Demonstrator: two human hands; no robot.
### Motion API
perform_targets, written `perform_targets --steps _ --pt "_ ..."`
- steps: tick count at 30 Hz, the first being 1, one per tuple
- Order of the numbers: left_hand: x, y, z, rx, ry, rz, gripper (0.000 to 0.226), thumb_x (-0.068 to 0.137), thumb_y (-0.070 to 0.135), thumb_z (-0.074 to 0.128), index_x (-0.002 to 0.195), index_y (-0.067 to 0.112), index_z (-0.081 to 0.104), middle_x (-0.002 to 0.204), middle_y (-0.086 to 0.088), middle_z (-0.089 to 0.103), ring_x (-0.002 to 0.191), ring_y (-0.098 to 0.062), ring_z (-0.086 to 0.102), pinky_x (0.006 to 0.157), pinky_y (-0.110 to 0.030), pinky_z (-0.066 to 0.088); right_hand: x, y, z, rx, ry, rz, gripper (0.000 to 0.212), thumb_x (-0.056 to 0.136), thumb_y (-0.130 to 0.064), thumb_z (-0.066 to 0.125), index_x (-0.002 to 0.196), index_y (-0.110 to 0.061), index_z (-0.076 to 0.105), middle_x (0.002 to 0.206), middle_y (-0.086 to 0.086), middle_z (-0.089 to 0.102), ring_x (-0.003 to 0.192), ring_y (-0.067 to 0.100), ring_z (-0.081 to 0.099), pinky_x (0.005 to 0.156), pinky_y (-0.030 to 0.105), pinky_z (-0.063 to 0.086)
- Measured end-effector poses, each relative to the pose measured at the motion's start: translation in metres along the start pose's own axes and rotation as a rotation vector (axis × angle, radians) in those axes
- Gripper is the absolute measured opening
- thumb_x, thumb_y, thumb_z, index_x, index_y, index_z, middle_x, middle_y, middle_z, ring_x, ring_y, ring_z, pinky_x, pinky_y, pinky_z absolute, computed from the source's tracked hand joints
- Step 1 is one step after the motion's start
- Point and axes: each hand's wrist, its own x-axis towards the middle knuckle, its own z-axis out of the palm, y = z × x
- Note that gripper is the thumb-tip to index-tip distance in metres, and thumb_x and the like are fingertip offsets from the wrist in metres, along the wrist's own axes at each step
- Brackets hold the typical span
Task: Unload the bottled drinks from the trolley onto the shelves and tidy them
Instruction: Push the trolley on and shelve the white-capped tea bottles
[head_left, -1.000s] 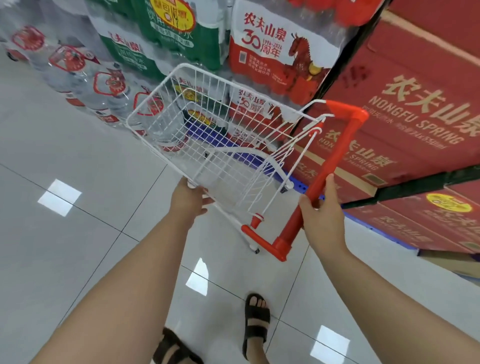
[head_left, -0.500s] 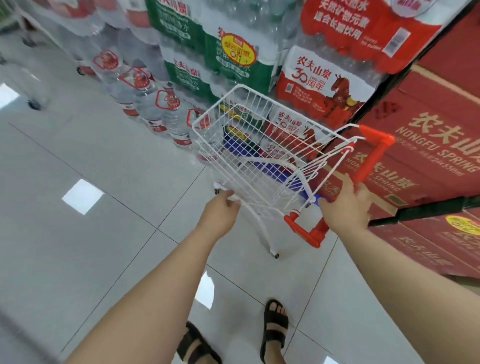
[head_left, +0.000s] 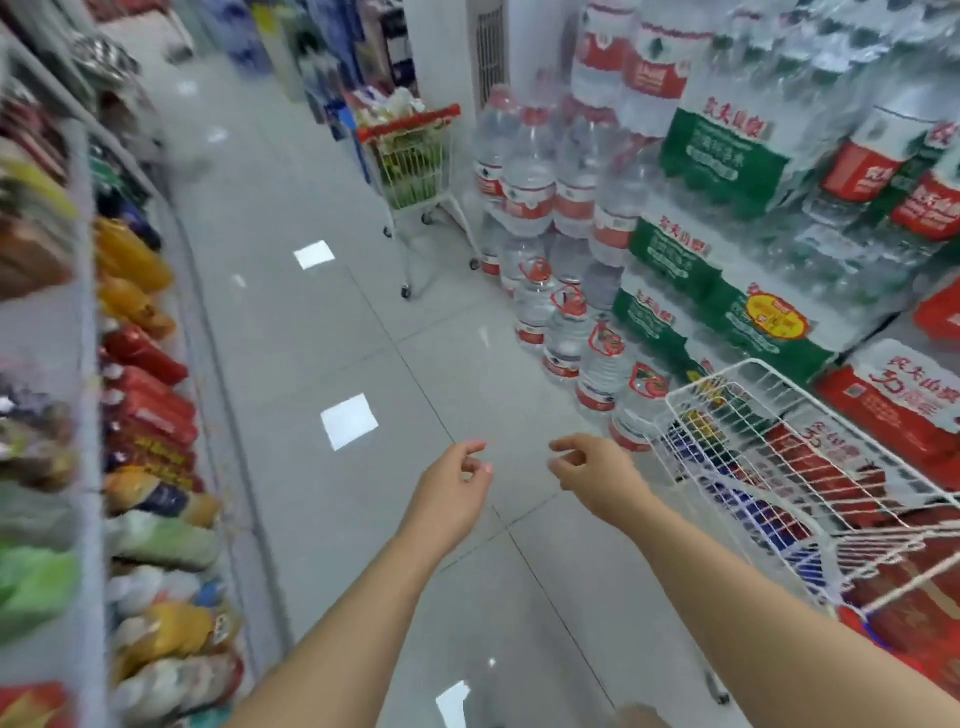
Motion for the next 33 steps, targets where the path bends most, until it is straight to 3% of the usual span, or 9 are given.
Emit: perform_targets --steps 6,11,14,17,20,23,27,33 --pt "0.033 -0.029 -0.055 -0.088 0.104 -0.116 0.034 0.096 0.021 0.048 0.129 0.021 0.049 0.098 0.009 0.055 0.097 -0.012 0.06 0.064 -0.008 0.039 0.055 -0.045 0.042 -0.014 -0.194 -0.011 0.028 0.09 -0.021 0.056 0.116 -0.013 0.059 0.092 0.001 0.063 0.087 0.02 0.065 0.057 0.017 0.041" --pt "0.125 0.0 -0.085 -0.102 0.186 -0.125 0.033 0.096 0.022 0.048 0.129 0.021 0.05 0.1 0.01 0.055 0.097 -0.011 0.059 0.066 -0.011 0.039 0.147 -0.08 0.027 -0.078 -0.309 -0.026 0.031 0.092 -0.022 0.054 0.122 -0.013 0.055 0.096 0.001 0.062 0.081 0.013 0.061 0.057 0.014 0.04" --pt "0.192 0.035 -0.107 -0.12 0.242 -0.127 0.033 0.095 0.02 0.048 0.128 0.019 0.051 0.096 0.011 0.055 0.094 -0.011 0.059 0.067 -0.014 0.039 0.22 -0.122 -0.008 -0.139 -0.307 -0.067 0.031 0.092 -0.022 0.054 0.121 -0.013 0.055 0.1 0.004 0.062 0.08 0.013 0.062 0.056 0.013 0.041" --pt "0.255 0.068 -0.126 -0.137 0.282 -0.125 0.033 0.095 0.019 0.048 0.127 0.019 0.051 0.097 0.009 0.056 0.094 -0.011 0.059 0.059 -0.006 0.038 0.294 -0.172 -0.042 -0.149 -0.237 -0.137 0.028 0.09 -0.017 0.056 0.117 -0.01 0.058 0.097 0.006 0.063 0.078 0.017 0.061 0.05 0.009 0.041" --pt "0.31 0.087 -0.14 -0.154 0.312 -0.138 0.032 0.095 0.019 0.048 0.126 0.02 0.052 0.095 0.01 0.056 0.094 -0.012 0.061 0.053 -0.005 0.037 0.355 -0.209 -0.062 -0.121 -0.203 -0.152 0.027 0.09 -0.017 0.057 0.115 -0.01 0.06 0.096 0.007 0.064 0.079 0.019 0.063 0.06 0.018 0.044" --pt "0.349 0.09 -0.153 -0.134 0.301 -0.174 0.031 0.095 0.019 0.048 0.126 0.021 0.052 0.097 0.01 0.056 0.091 -0.01 0.06 0.056 -0.013 0.039 0.4 -0.223 -0.067 -0.105 -0.226 -0.13 0.027 0.088 -0.017 0.058 0.114 -0.009 0.061 0.093 0.007 0.065 0.075 0.019 0.063 0.065 0.026 0.047" --pt "0.408 0.083 -0.179 -0.054 0.285 -0.213 0.033 0.096 0.019 0.047 0.129 0.019 0.05 0.097 0.012 0.055 0.091 -0.01 0.057 0.068 -0.018 0.039 0.458 -0.234 -0.062 -0.18 -0.307 -0.069 0.027 0.09 -0.02 0.056 0.116 -0.014 0.058 0.097 0.002 0.063 0.082 0.016 0.065 0.065 0.021 0.046" --pt "0.534 0.101 -0.24 -0.041 0.258 -0.214 0.033 0.096 0.02 0.047 0.129 0.018 0.051 0.102 0.008 0.056 0.091 -0.011 0.056 0.07 -0.021 0.04 0.573 -0.302 -0.054 -0.212 -0.292 -0.062 0.03 0.091 -0.02 0.055 0.119 -0.011 0.057 0.099 0.004 0.063 0.084 0.017 0.065 0.072 0.025 0.048"
